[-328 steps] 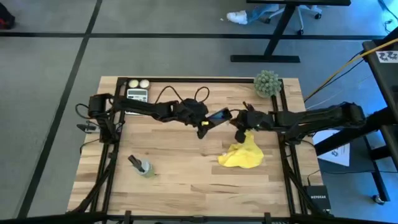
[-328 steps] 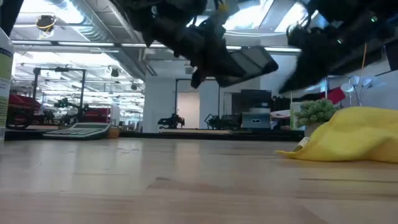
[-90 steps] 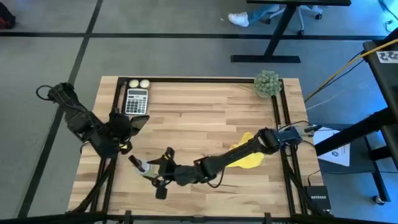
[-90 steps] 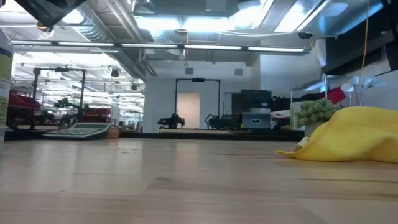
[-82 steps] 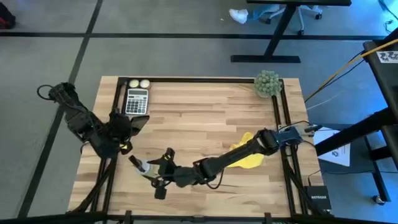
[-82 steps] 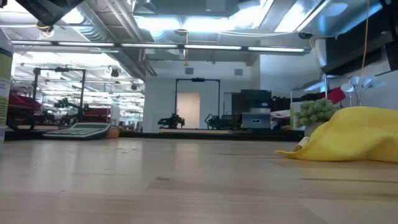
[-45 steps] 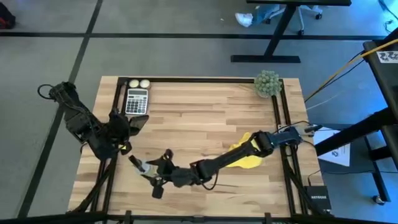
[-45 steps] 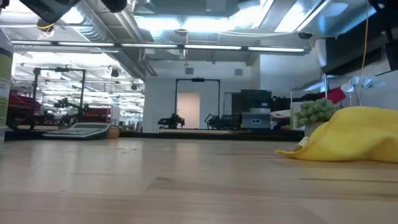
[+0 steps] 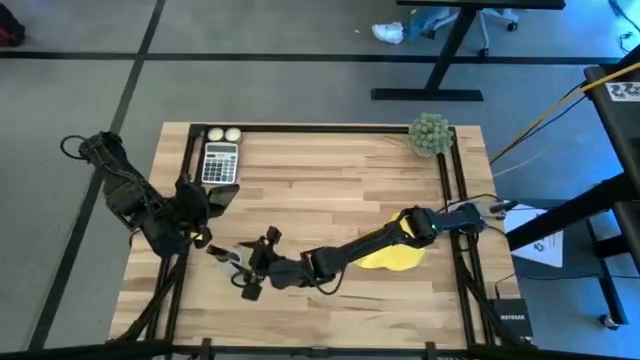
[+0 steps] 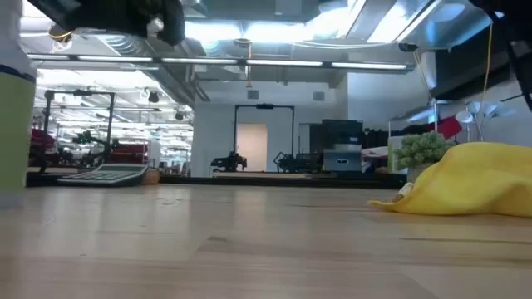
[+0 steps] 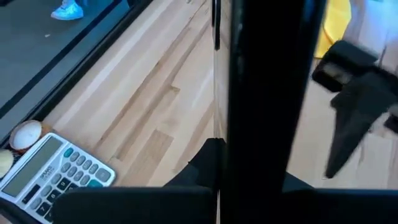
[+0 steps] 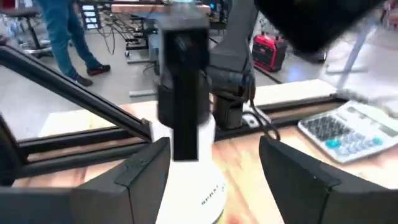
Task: Apply microfiber cloth
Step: Spray the black cellphone screen using the white spray bottle
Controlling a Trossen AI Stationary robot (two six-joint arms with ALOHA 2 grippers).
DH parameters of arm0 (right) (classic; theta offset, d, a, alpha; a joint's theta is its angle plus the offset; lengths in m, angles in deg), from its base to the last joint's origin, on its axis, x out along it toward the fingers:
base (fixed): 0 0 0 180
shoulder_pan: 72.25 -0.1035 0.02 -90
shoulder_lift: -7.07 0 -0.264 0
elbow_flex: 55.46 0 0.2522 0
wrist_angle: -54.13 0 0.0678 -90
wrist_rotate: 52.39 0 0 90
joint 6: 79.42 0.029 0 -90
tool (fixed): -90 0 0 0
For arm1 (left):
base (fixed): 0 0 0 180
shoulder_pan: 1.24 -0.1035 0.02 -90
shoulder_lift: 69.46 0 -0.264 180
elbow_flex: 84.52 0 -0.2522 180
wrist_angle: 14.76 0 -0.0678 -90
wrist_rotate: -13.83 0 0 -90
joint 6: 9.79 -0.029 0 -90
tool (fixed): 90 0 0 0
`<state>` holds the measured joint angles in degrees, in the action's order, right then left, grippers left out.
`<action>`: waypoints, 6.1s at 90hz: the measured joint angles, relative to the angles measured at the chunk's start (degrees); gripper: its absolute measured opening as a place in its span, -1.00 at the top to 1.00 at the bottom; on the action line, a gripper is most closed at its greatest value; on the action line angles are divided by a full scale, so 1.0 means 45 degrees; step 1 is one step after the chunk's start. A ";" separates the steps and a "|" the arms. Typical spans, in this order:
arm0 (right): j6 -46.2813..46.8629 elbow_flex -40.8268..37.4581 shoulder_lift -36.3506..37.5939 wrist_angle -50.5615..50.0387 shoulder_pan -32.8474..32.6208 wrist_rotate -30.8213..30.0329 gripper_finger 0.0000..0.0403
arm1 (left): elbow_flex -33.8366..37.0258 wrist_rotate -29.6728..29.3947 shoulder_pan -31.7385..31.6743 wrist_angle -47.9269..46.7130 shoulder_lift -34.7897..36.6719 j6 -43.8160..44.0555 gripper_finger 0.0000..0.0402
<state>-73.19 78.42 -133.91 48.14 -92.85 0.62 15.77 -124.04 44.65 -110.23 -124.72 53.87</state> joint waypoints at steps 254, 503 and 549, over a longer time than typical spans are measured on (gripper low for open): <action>0.1834 -0.4391 0.3154 -0.4691 -0.0106 0.0895 -0.15 | 0.4337 0.2458 0.1559 1.0223 -0.6023 0.5257 0.96; 0.3512 -0.4386 0.3358 -0.5989 -0.0588 0.3269 -0.15 | 0.4046 -0.1234 0.3782 1.1672 -0.6390 0.8500 0.96; 0.4868 -0.4371 0.3169 -0.5564 -0.0939 0.3487 -0.15 | 0.4449 -0.1720 0.2140 1.1611 -0.6421 0.7119 0.96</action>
<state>-51.28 58.75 -119.65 23.11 -97.08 16.31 35.79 -131.78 54.28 -57.98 -153.62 85.90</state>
